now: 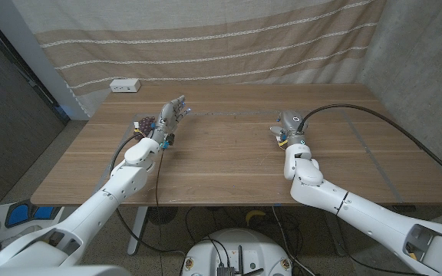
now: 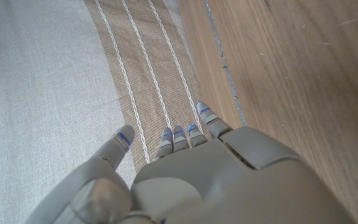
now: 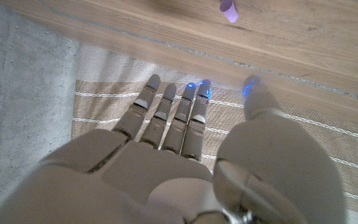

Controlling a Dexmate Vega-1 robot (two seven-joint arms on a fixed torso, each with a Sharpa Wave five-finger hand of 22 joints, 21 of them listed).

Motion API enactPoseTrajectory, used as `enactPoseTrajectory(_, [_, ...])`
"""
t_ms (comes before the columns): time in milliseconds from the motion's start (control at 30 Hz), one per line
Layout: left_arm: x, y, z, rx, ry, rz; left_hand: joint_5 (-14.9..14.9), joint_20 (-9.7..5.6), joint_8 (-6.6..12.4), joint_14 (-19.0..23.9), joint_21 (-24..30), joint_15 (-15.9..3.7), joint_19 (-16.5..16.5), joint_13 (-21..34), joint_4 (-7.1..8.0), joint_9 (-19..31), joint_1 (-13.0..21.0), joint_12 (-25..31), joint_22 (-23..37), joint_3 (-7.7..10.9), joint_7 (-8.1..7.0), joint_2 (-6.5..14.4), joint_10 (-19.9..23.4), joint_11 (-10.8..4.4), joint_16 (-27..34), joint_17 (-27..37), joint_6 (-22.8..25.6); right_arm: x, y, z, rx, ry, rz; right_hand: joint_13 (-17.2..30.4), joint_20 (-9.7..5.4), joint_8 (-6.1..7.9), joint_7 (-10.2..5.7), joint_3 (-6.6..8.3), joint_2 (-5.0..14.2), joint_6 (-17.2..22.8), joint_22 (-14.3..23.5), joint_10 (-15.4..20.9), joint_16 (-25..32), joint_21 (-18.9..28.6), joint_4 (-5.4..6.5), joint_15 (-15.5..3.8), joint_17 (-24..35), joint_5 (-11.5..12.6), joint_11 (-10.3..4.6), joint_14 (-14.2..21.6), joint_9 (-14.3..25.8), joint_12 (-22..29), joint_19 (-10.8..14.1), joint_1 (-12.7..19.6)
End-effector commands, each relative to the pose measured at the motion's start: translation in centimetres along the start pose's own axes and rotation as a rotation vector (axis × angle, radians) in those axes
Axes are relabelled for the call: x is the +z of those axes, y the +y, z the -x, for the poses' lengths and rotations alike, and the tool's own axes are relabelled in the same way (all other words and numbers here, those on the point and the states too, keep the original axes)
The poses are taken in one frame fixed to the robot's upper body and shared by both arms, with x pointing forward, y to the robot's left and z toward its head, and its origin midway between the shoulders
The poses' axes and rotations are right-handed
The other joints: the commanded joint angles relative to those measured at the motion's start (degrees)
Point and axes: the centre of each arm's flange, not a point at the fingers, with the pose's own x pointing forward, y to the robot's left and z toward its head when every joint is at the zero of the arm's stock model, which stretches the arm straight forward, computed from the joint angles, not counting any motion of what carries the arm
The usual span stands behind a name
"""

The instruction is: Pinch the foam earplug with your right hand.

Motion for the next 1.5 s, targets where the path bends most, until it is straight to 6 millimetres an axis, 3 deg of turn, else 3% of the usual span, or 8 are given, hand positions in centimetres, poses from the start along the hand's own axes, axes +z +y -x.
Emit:
enactPoseTrajectory(33, [0.0, 0.0, 0.0, 0.002, 0.002, -0.002, 0.3, 0.59, 0.03, -0.1, 0.1, -0.13, 0.1, 0.3, 0.13, 0.3, 0.7, 0.3, 0.3, -0.12, 0.31, 5.3, 0.1, 0.23, 0.2, 0.0, 0.0, 0.0, 0.9, -0.2, 0.01, 0.0, 0.006, 0.7, 0.01, 0.49, -0.24, -0.54, 0.24, 1.2, 0.3, 1.2, 0.6, -0.2, -0.05, -6.72, 0.5, 0.1, -0.17, 0.4, 0.3, 0.5, 0.6, 0.9])
enactPoseTrajectory(667, [0.2, -0.1, 0.0, -0.005, -0.004, -0.006, 0.2, 0.59, 0.06, -0.1, 0.1, -0.2, 0.1, 0.3, 0.21, 0.3, 0.6, 0.3, 0.3, -0.23, 0.23, 5.1, 0.2, 0.21, 0.2, 0.0, 0.1, 0.1, 2.5, -0.3, -0.007, 0.03, 0.053, 2.3, -0.88, 1.86, -1.47, -2.05, -1.21, 4.0, 0.3, 3.4, 2.8, 0.1, -0.36, -8.31, 1.7, 0.0, -1.57, 2.9, 0.5, 1.3, 2.1, 4.0])
enactPoseTrajectory(800, [0.2, -0.1, 0.0, -0.005, -0.003, -0.004, 0.2, 0.41, 0.04, -0.1, 0.0, -0.29, 0.1, 0.3, 0.01, 0.3, 0.7, 0.3, 0.3, -0.3, 0.18, 4.9, 0.2, 0.09, 0.1, -0.1, 0.1, 0.1, 2.8, -0.5, 0.023, 0.036, 0.074, 2.8, -0.94, 1.64, -1.62, -2.29, -1.14, 3.2, 0.3, 2.0, 2.9, 0.0, -0.31, -8.24, 2.2, 0.2, -1.56, 2.2, 0.6, 0.8, 2.1, 5.1])
enactPoseTrajectory(1500, [0.5, 0.0, 0.0, -0.01, -0.008, -0.009, 0.2, 0.54, 0.01, -0.1, 0.0, -0.27, 0.1, 0.3, -0.24, 0.3, 0.8, 0.2, 0.3, -0.37, 0.18, 5.0, 0.2, 0.18, 0.1, -0.1, 0.0, -0.1, 4.0, -0.9, 0.032, 0.055, 0.11, 3.9, -1.33, 2.71, -1.56, -2.91, 0.15, 5.3, 0.4, 3.5, 4.3, 0.0, 0.29, -8.94, 3.5, 0.0, -2.09, 2.8, 0.8, 1.4, 2.2, 6.3])
